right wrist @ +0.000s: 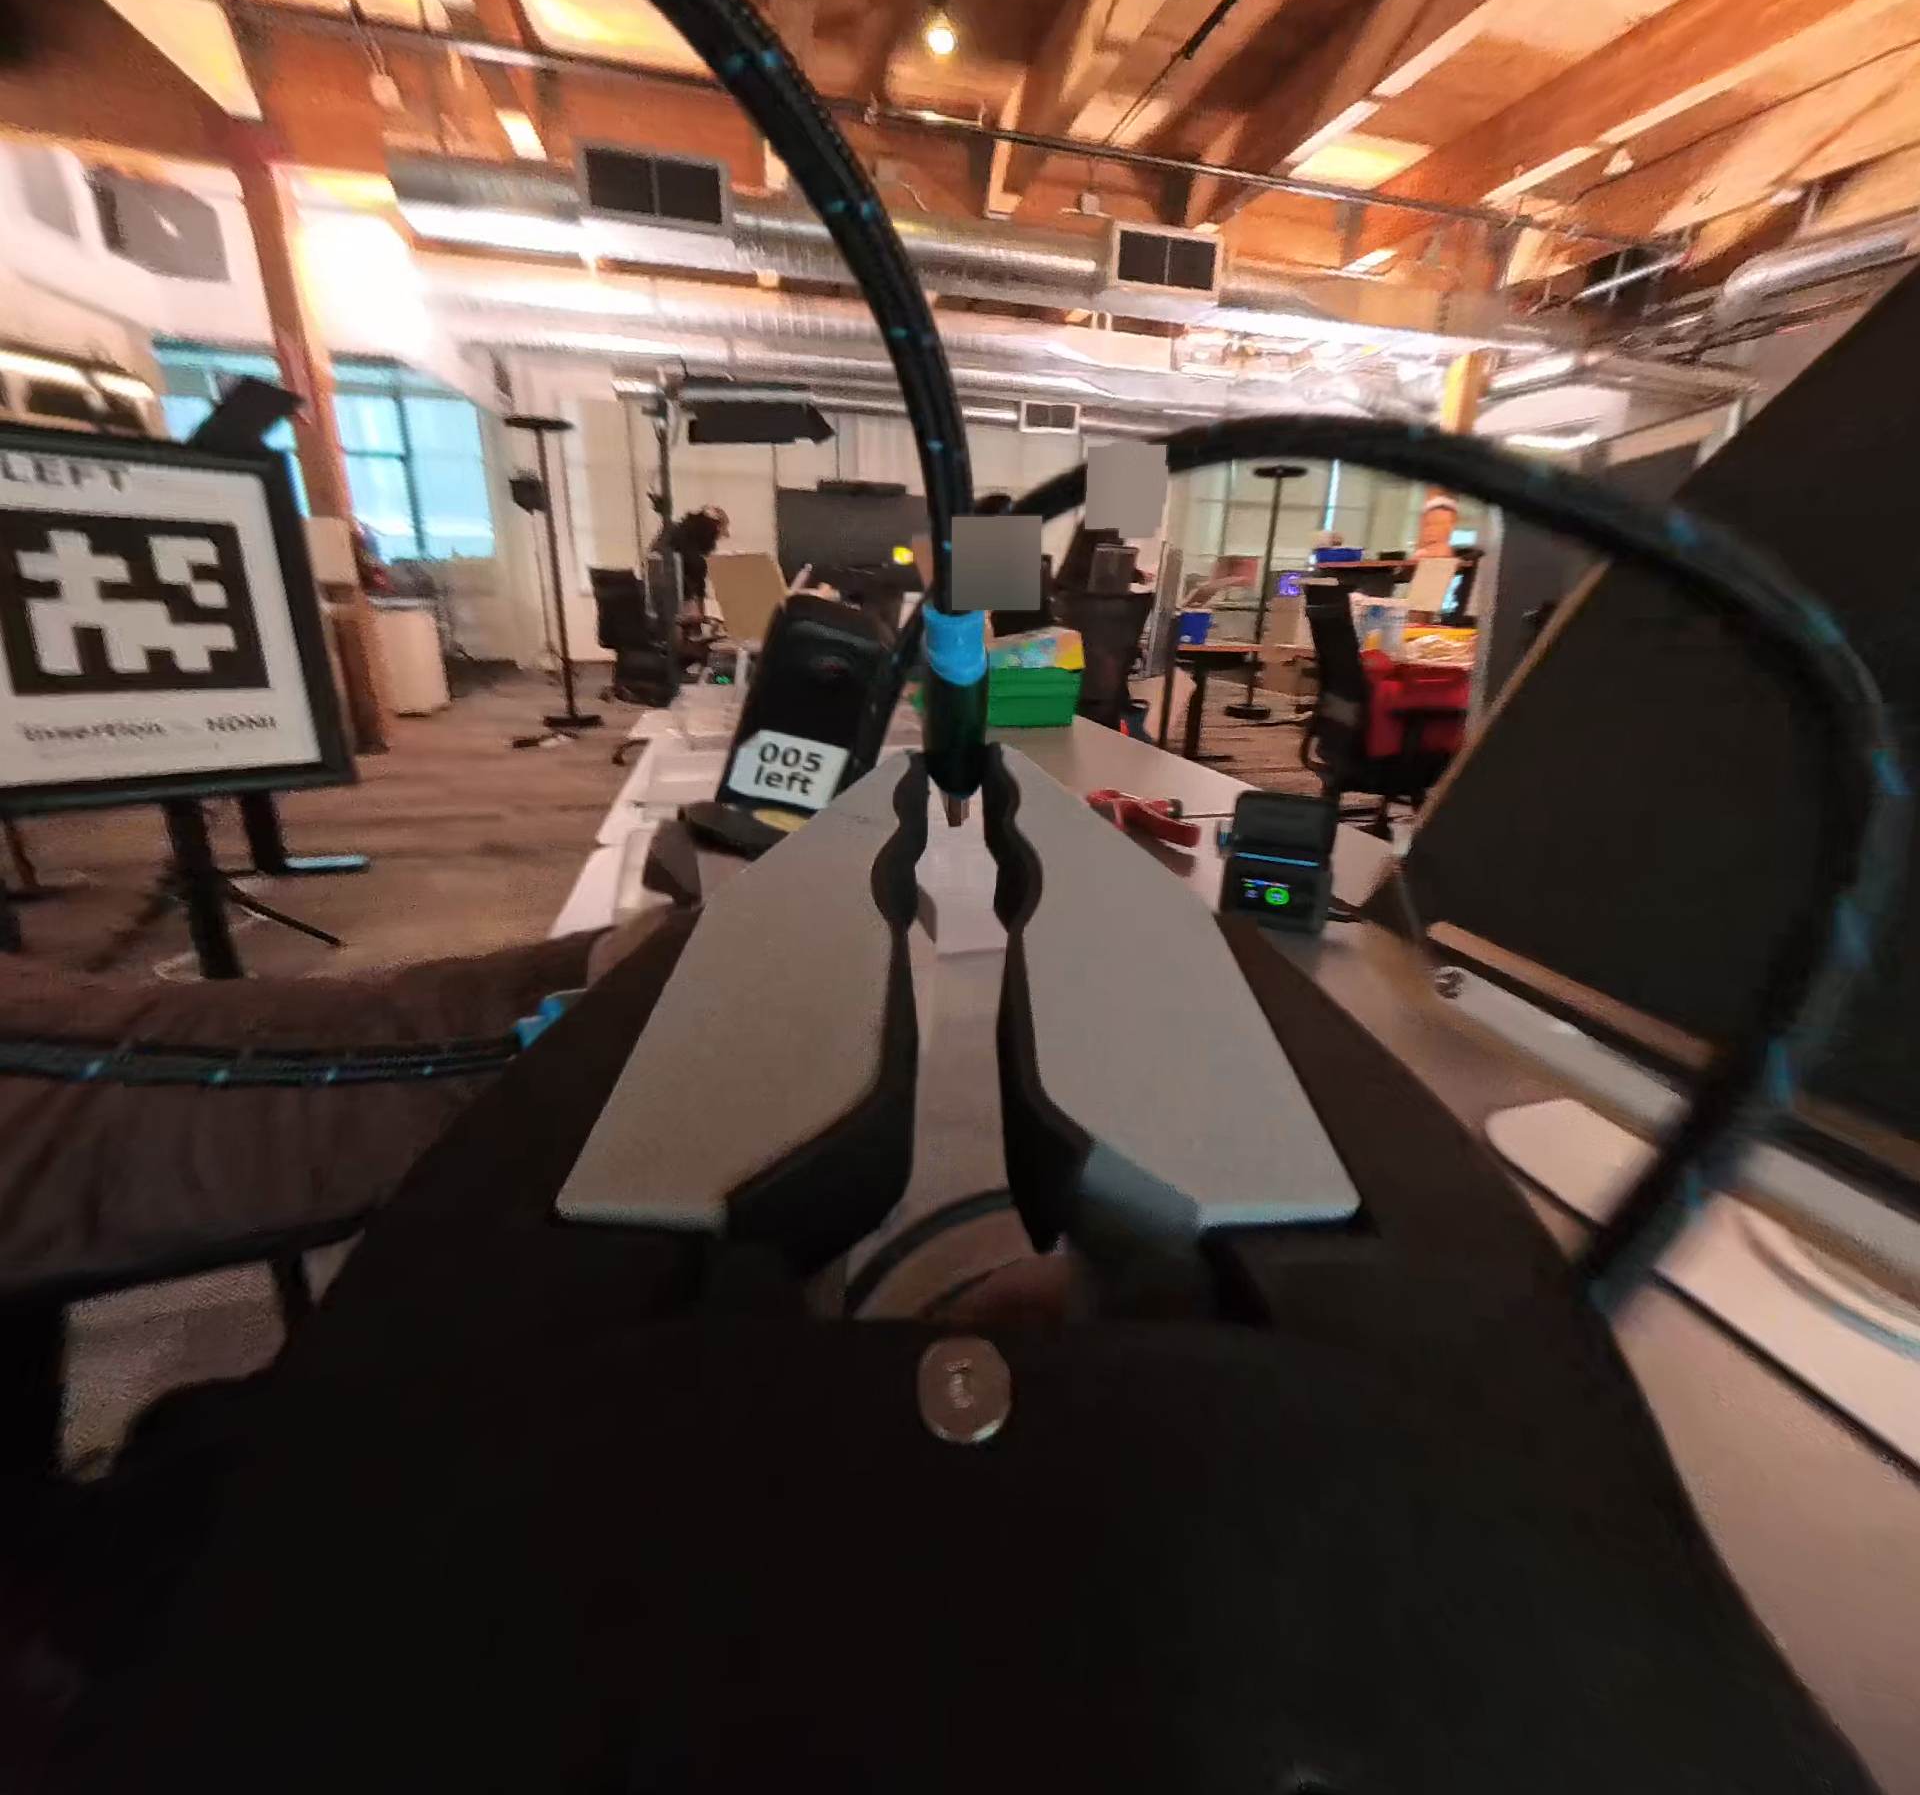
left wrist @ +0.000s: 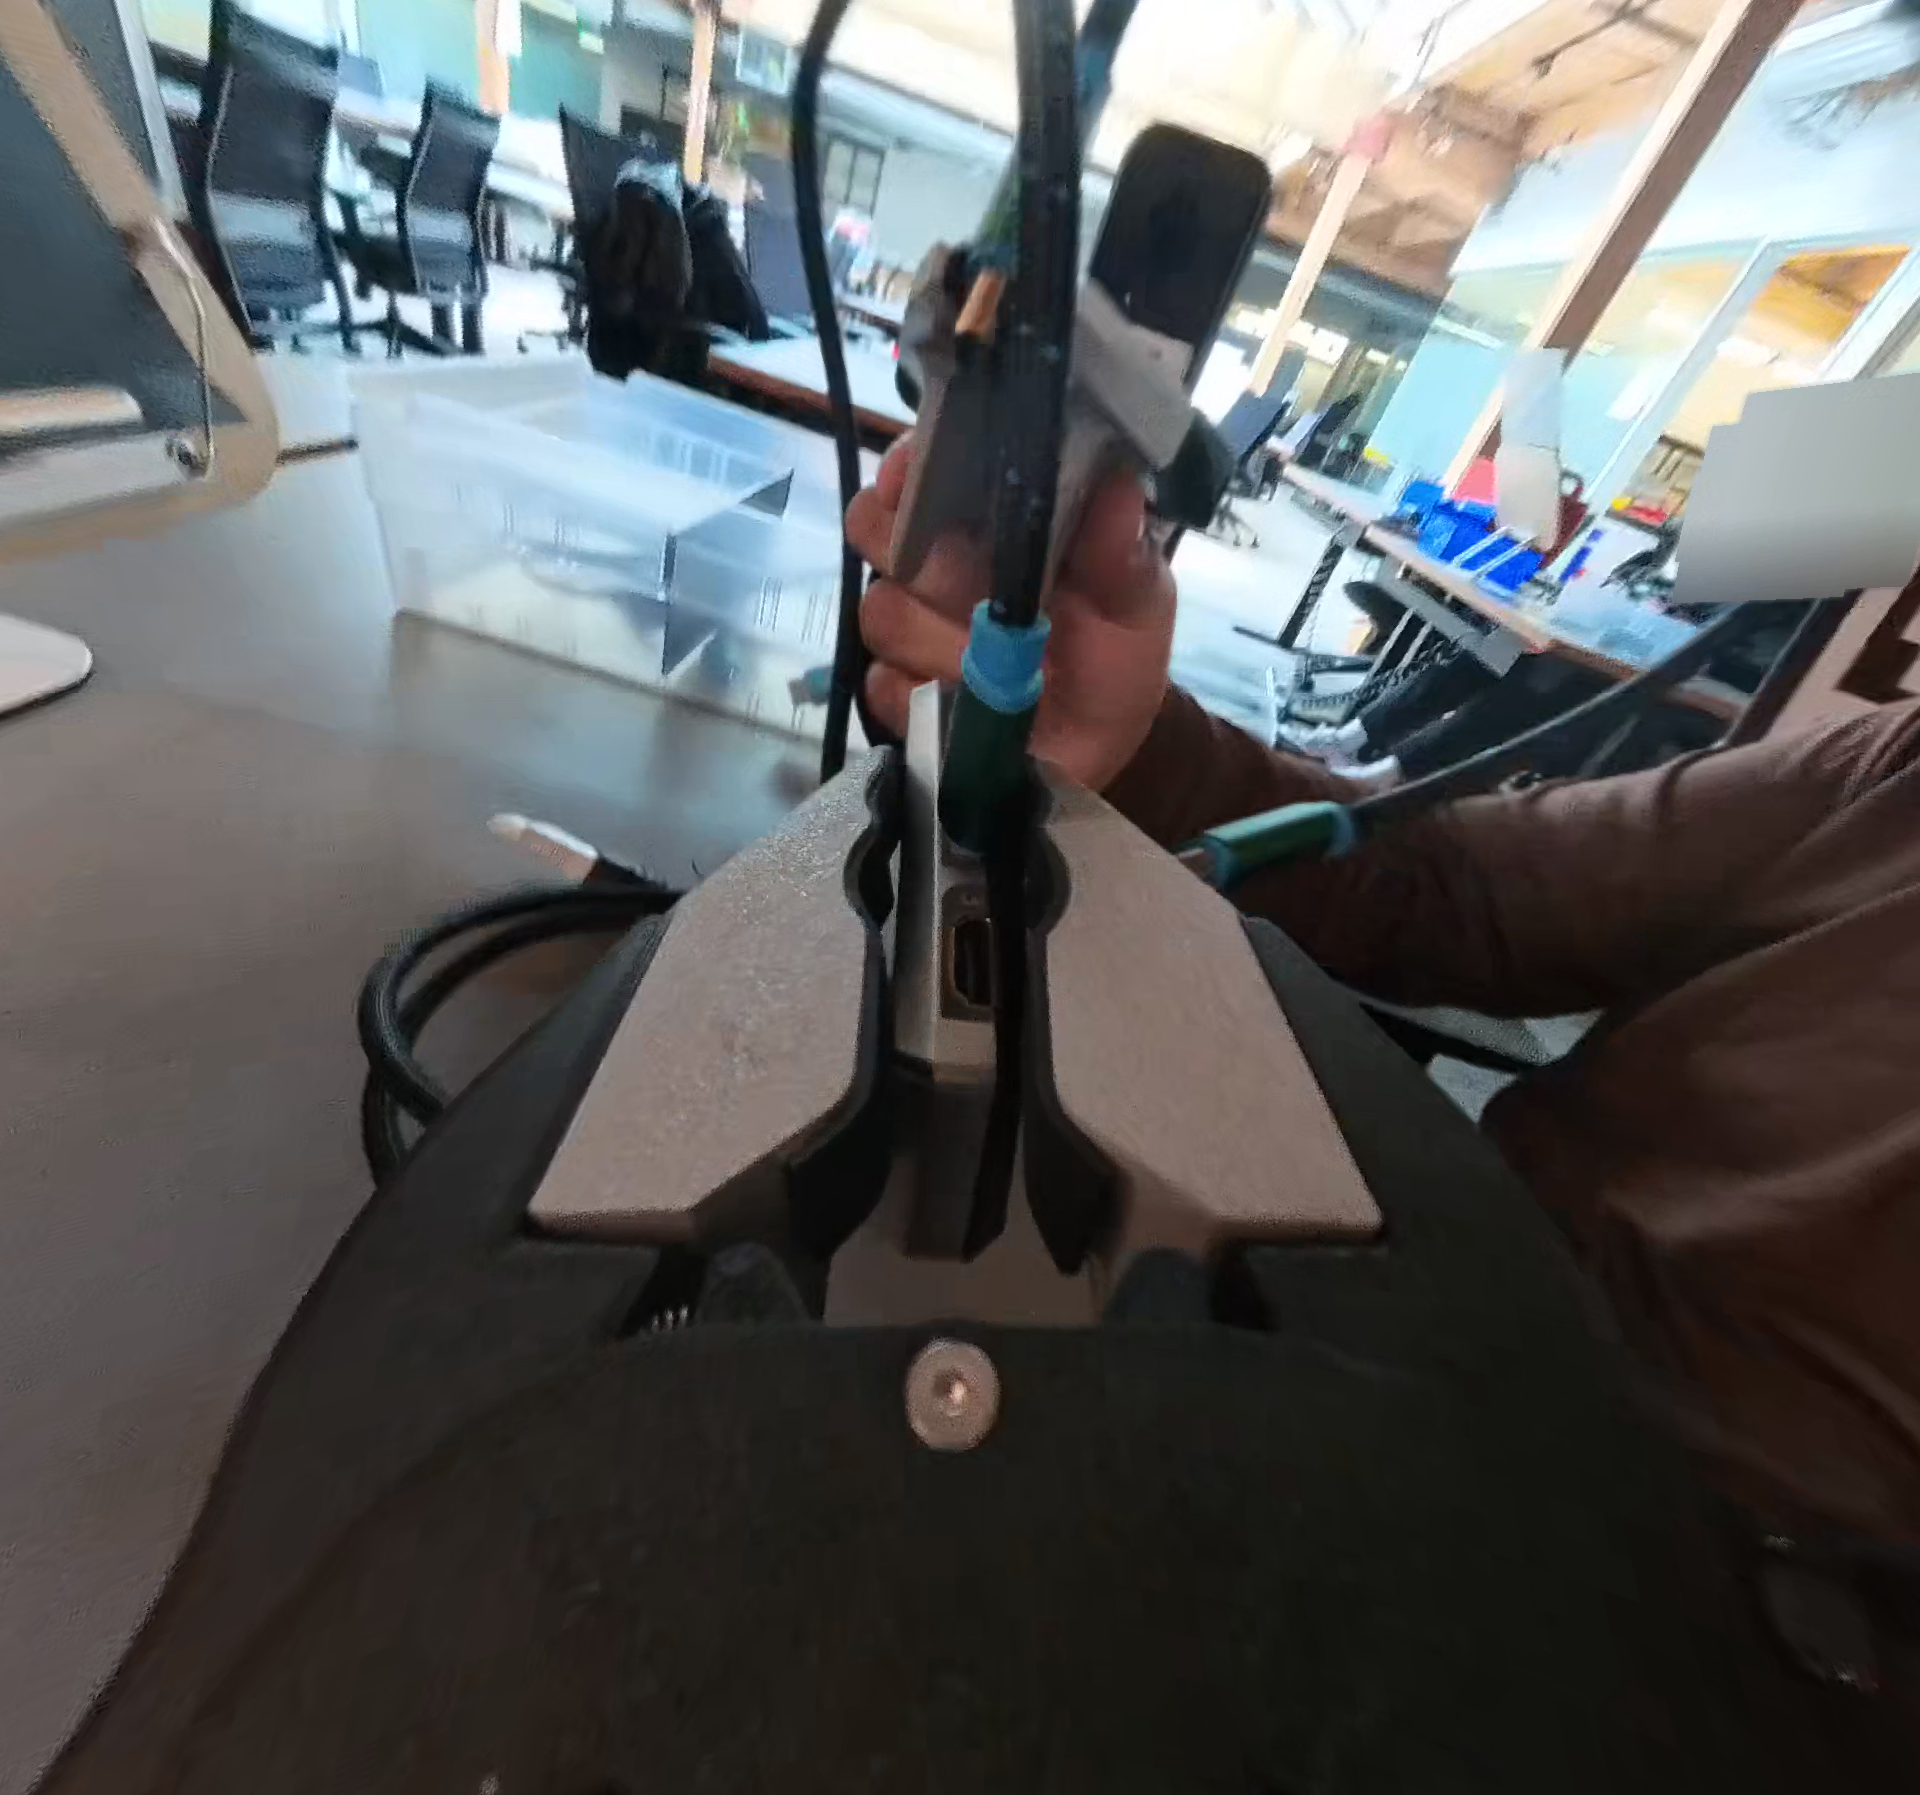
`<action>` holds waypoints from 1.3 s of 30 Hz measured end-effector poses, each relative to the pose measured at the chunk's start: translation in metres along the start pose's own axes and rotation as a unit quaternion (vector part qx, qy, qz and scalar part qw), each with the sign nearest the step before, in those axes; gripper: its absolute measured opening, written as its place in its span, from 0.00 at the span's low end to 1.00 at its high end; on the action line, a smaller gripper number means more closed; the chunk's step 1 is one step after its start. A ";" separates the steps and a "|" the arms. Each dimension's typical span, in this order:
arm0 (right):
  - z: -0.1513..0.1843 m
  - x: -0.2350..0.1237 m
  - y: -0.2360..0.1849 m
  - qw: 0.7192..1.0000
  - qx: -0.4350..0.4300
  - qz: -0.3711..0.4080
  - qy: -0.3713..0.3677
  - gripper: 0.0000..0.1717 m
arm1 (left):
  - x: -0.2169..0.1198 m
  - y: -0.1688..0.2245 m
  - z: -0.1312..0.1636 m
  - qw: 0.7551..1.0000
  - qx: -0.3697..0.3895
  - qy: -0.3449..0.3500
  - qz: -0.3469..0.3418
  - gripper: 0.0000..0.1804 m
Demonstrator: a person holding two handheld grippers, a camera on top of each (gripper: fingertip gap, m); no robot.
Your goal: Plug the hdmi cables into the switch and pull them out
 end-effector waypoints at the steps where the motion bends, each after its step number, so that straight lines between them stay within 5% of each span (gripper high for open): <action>1: -0.003 -0.005 0.002 1.000 -0.005 0.003 -0.002 0.04 | -0.002 0.000 -0.003 1.000 0.006 0.013 -0.002 0.11; 5: -0.001 -0.017 0.011 1.000 0.008 -0.001 -0.024 0.04 | -0.015 -0.005 -0.015 0.997 0.015 0.069 -0.026 0.11; 11: 0.004 -0.016 0.005 0.991 -0.098 0.030 -0.088 0.04 | -0.032 -0.015 -0.028 0.985 0.058 0.132 -0.098 0.11; 15: -0.018 -0.032 0.006 0.992 -0.085 0.072 -0.059 0.04 | -0.039 -0.027 -0.030 0.975 0.071 0.142 -0.154 0.11; 18: -0.047 -0.055 0.015 0.968 -0.154 0.149 -0.130 0.04 | -0.040 -0.028 -0.030 0.972 0.083 0.138 -0.173 0.10; 22: -0.101 -0.115 0.052 0.861 -0.289 0.296 -0.296 0.04 | -0.039 -0.028 -0.030 0.972 0.080 0.136 -0.176 0.10; 27: -0.143 -0.220 0.104 0.611 -0.402 0.445 -0.517 0.04 | -0.036 -0.026 -0.029 0.972 0.087 0.129 -0.174 0.10; 30: -0.148 -0.267 0.120 0.484 -0.427 0.482 -0.592 0.04 | -0.033 -0.024 -0.028 0.973 0.092 0.124 -0.174 0.10; 31: -0.146 -0.278 0.123 0.463 -0.427 0.489 -0.603 0.04 | -0.033 -0.024 -0.028 0.973 0.093 0.123 -0.173 0.10; 36: -0.087 -0.287 0.118 0.455 -0.437 0.453 -0.630 0.04 | -0.033 -0.025 -0.027 0.973 0.090 0.124 -0.175 0.10; 39: -0.064 -0.276 0.124 0.479 -0.435 0.444 -0.620 0.04 | -0.032 -0.027 -0.025 0.975 0.080 0.122 -0.170 0.10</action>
Point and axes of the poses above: each gripper's, where its closed fingertips meet, x out along the fingers, z out of its underside, y = z × x across the jaws, the point moved 5 cm from there along -x, back along the fingers, and after that the axes turned 10 degrees about -x, right-handed, at the moved point
